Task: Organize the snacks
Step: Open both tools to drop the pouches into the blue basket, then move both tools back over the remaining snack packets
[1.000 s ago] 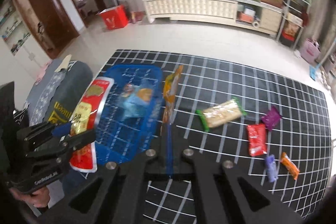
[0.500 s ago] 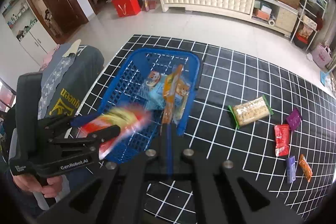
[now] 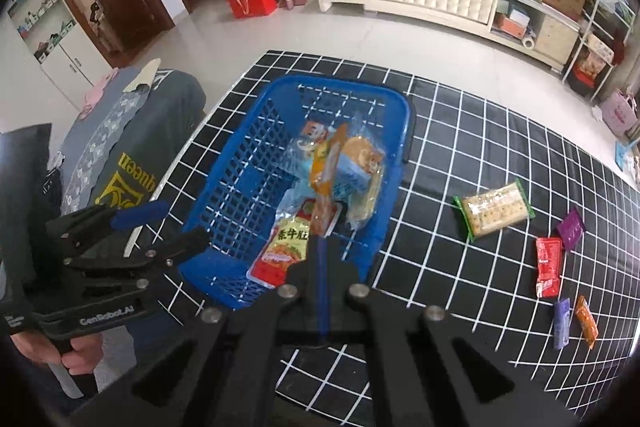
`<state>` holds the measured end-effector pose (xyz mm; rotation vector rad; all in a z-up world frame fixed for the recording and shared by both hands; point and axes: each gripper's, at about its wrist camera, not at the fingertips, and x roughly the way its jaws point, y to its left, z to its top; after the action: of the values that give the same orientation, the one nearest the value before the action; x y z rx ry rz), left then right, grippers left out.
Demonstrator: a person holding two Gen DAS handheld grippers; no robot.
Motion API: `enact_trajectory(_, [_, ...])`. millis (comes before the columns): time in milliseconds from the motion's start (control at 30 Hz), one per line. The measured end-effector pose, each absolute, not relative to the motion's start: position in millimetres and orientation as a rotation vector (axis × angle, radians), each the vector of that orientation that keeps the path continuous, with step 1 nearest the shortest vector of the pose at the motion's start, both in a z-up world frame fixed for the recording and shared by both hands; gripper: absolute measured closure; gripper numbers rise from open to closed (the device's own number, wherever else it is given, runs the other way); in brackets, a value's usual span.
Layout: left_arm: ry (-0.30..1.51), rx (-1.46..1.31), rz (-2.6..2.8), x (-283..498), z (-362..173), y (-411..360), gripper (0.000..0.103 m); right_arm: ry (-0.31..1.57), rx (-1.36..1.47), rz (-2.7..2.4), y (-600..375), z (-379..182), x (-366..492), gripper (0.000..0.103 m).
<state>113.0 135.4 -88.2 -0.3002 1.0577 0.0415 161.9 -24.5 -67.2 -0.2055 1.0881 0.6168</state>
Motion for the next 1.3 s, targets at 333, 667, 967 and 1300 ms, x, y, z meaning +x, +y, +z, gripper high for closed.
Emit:
enact_trajectory(333, [1.049, -0.34, 0.045, 105, -92, 149, 0.04, 1.215, -0.21, 0.574, -17, -96, 161, 0.101])
enact_trajectory(667, [1.043, -0.351, 0.017, 101, -90, 138, 0.04, 1.217, -0.264, 0.535, -23, -98, 156, 0.077])
enact_trajectory(967, [1.041, -0.302, -0.013, 111, -81, 106, 0.04, 1.157, -0.204, 0.525, -62, -78, 159, 0.032])
enact_trajectory(1300, [1.043, -0.215, -0.097, 132, -70, 43, 0.04, 1.109, -0.215, 0.474, -121, -62, 161, 0.029])
